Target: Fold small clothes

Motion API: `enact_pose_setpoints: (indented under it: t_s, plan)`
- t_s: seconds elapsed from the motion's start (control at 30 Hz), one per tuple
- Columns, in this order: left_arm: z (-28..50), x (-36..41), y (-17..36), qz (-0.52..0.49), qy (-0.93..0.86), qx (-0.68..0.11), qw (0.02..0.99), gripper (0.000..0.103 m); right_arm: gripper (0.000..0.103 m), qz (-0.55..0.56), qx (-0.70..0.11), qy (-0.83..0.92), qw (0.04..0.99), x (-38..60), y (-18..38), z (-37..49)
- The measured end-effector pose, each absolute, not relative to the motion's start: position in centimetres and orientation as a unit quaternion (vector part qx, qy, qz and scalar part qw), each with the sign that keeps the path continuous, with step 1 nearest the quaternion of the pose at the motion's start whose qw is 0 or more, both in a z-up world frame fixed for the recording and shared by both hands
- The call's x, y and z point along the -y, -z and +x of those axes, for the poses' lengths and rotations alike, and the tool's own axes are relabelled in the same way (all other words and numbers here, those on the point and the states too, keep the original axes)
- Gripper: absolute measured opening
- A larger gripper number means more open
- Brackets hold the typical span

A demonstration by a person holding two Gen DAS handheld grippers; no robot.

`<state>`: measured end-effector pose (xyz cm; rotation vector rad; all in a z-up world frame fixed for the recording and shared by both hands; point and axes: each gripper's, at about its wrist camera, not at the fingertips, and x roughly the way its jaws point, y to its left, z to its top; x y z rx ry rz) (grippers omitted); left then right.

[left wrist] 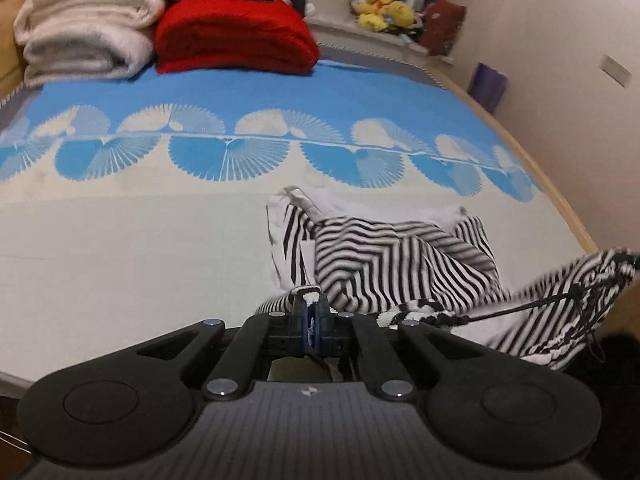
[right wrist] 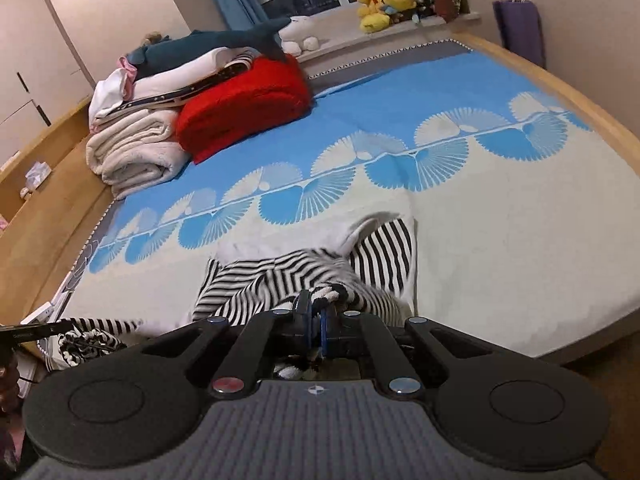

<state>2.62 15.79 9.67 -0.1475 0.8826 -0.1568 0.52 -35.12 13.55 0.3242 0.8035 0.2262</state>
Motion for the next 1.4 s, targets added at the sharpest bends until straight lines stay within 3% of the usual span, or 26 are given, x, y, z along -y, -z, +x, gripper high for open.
enact_pose_setpoints:
  t_s: [0.37,0.43,0.47,0.5,0.53,0.57,0.63,0.93,1.0,1.03,1.13,1.4]
  plan:
    - [26.0,-16.7,-0.7,-0.118,0.006,-0.435,0.893,0.004,0.003,0.157,-0.407,-0.034,0.899,32.6,-6.2,22.4]
    - [28.9,-17.7,1.0,-0.165,0.006,-0.45,0.878,0.009,0.003,0.171,-0.405,-0.012,0.898,32.2,-4.0,26.2]
    - [29.7,-18.3,1.9,-0.189,0.007,-0.456,0.869,0.017,0.004,0.177,-0.403,-0.001,0.898,32.1,-2.9,27.6]
    - [30.5,-18.9,2.7,-0.208,0.004,-0.476,0.855,0.037,0.005,0.182,-0.403,0.008,0.897,32.1,-1.5,28.6]
    - [30.7,-19.4,3.3,-0.225,-0.001,-0.492,0.841,0.045,0.007,0.189,-0.409,0.017,0.893,32.2,-0.2,29.3]
    - [30.7,-20.0,3.6,-0.246,-0.005,-0.499,0.831,0.049,0.014,0.198,-0.418,0.022,0.886,32.4,1.1,29.8]
    - [30.3,-20.7,2.8,-0.262,0.007,-0.484,0.835,0.049,0.017,0.201,-0.448,0.022,0.871,32.5,3.0,29.8]
    - [27.1,-13.8,0.4,-0.025,0.123,-0.428,0.895,0.049,0.025,0.161,-0.371,-0.017,0.914,33.6,0.5,26.6]
    - [26.2,-11.9,0.5,0.018,0.152,-0.418,0.896,0.055,0.043,0.184,-0.343,-0.013,0.921,34.5,0.0,26.1]
    - [25.8,-11.2,0.5,0.037,0.162,-0.412,0.896,0.058,0.047,0.203,-0.328,-0.008,0.922,35.2,-0.1,26.0]
    - [25.4,-9.1,1.6,0.104,0.171,-0.408,0.891,0.064,0.049,0.244,-0.31,0.009,0.919,36.9,-0.1,25.7]
    - [26.3,-7.9,4.9,0.169,0.147,-0.413,0.883,0.063,0.05,-0.012,-0.436,-0.13,0.89,29.0,3.9,27.7]
